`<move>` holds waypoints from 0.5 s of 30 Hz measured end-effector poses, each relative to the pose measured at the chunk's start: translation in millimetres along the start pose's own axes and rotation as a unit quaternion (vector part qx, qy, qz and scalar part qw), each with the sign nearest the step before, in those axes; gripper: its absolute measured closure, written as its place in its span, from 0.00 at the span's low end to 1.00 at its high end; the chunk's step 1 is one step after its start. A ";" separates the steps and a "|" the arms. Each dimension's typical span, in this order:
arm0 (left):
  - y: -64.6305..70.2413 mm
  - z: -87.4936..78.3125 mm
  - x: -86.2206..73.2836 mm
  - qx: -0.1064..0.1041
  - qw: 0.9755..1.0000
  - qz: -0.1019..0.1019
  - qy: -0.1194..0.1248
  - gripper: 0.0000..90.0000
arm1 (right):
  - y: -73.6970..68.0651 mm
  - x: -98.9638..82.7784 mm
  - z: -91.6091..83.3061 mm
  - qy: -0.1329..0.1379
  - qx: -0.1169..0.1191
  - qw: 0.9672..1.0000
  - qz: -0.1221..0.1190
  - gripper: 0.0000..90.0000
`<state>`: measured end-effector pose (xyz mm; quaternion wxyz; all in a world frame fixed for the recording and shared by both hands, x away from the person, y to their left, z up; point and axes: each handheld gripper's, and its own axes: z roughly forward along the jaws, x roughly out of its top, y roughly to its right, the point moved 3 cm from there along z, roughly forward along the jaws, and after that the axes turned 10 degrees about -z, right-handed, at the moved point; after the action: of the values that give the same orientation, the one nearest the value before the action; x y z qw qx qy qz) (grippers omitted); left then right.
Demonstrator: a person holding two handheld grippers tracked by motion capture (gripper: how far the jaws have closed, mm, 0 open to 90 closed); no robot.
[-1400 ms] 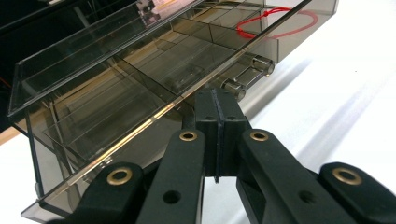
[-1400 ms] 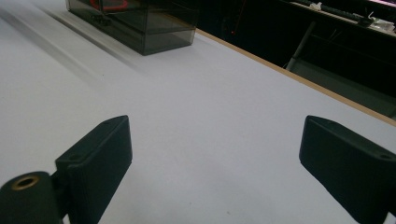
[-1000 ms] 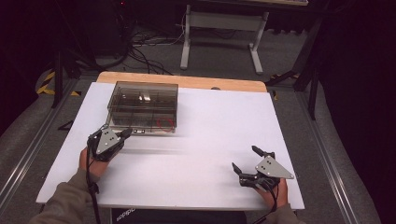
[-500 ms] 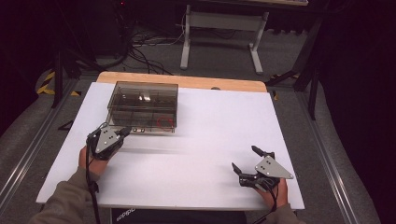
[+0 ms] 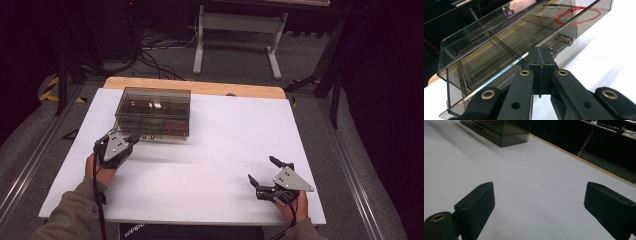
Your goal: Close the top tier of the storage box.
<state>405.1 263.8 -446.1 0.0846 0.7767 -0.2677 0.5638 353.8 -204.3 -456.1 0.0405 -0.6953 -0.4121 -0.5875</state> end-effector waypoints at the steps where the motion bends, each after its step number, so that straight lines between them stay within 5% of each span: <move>1: 0.0 0.5 0.2 0.001 1.000 0.000 0.000 0.99 | -0.1 0.1 -0.1 0.001 0.000 1.000 0.000 0.12; 15: -1.1 7.7 2.3 0.005 1.000 0.002 -0.002 0.99 | 0.1 0.2 0.0 0.001 0.000 1.000 0.000 0.12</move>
<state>412.5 260.7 -446.5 0.0785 0.7777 -0.2667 0.5639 353.8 -204.3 -455.9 0.0409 -0.6950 -0.4116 -0.5881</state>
